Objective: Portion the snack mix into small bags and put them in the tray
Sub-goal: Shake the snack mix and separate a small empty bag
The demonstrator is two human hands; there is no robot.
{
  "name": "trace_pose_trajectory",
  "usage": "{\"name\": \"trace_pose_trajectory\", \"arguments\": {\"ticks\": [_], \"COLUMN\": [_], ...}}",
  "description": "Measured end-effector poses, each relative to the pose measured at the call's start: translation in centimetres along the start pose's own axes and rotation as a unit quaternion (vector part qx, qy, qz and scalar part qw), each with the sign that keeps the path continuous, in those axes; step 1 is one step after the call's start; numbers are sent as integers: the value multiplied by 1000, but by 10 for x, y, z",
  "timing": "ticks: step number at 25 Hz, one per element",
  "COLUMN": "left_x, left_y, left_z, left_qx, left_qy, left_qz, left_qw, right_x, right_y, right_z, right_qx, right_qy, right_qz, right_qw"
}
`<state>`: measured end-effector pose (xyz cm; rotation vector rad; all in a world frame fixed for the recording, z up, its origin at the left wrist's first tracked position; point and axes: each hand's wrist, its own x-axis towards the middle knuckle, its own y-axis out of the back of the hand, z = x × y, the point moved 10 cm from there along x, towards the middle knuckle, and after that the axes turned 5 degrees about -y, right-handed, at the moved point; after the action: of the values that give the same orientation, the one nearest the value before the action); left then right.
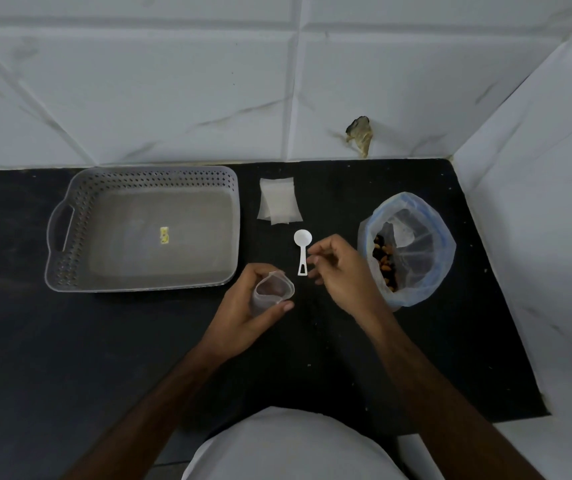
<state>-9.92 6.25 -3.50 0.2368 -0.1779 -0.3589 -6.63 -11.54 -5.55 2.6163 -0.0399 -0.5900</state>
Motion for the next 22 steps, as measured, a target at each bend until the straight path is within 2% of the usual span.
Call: {"name": "trace_pose_trajectory", "arguments": {"ticks": [3,5,9,14,17,20,22], "left_x": [-6,-9,-9,-3,0,3,7], "left_y": [7,11,22,27,25,24,23], "left_z": [0,-2,-4,-9,-10,-3,1], "left_qx": [-10,-17,-46,-58,-53,-55,-58], "left_qy": [0,4,9,12,27,15,5], "left_qz": [24,36,67,74,66,64,55], "left_qw": [1000,999,997,995,996,996,997], "right_x": [37,54,71,80,79,49,15], "right_y": [-26,-39,-49,-51,-50,-49,-42], "right_z": [18,26,49,61,63,48,24], "right_qx": [-188,-259,-208,-240,-198,-26,78], "right_qy": [-19,-28,-85,-82,-95,-133,-126], "right_qz": [29,64,94,81,49,-2,-30], "right_qw": [982,963,970,964,974,991,989]}}
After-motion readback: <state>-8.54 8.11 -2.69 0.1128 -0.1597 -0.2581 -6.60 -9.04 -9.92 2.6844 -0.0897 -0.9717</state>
